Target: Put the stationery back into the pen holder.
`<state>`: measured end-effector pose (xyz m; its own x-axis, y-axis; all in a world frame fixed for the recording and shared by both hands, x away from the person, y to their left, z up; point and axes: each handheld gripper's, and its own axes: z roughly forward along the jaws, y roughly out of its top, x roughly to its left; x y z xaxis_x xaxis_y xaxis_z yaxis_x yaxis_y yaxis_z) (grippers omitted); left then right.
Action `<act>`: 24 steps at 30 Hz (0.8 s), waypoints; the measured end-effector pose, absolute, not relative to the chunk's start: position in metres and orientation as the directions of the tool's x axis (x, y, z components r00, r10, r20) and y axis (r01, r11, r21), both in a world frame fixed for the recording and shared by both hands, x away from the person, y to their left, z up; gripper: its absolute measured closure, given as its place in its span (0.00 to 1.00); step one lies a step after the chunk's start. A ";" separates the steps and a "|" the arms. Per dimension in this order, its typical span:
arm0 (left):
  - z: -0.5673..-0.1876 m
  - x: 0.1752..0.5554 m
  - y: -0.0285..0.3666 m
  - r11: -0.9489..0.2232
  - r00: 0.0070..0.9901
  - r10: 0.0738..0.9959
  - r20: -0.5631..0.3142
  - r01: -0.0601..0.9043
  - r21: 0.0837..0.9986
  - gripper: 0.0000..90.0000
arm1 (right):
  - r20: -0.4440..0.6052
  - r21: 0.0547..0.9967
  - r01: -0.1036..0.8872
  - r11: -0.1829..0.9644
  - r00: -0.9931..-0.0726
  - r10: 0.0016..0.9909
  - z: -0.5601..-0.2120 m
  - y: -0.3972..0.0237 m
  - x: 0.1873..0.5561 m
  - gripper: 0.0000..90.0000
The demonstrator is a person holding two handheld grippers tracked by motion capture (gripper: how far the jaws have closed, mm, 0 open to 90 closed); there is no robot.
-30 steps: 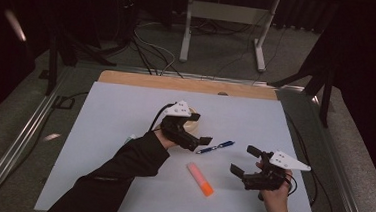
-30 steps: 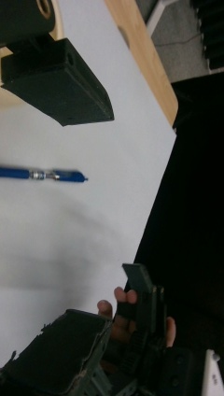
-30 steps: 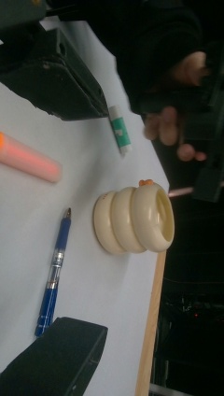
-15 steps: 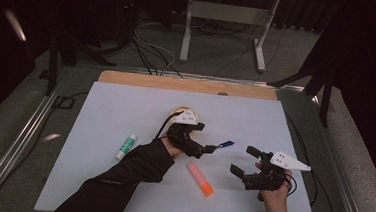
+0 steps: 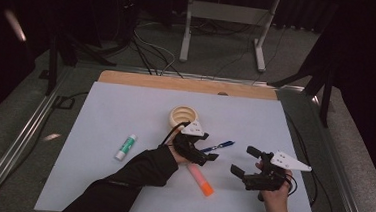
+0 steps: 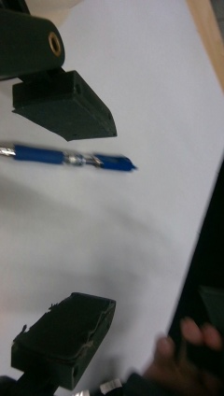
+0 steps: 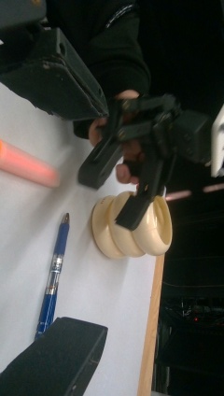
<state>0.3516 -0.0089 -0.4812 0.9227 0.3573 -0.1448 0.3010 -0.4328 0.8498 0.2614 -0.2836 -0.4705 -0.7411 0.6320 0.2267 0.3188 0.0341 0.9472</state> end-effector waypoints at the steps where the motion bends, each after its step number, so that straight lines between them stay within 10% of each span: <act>1: -0.483 0.352 -0.010 -0.440 0.922 0.360 -0.142 0.303 0.845 0.18 | 0.226 0.947 0.318 0.035 -0.741 0.632 -0.471 -0.283 0.261 0.00; 24: -0.517 0.363 -0.036 -0.618 0.876 0.482 -0.009 0.348 0.705 0.60 | 0.226 0.945 0.323 0.044 -0.748 0.624 -0.472 -0.282 0.261 0.00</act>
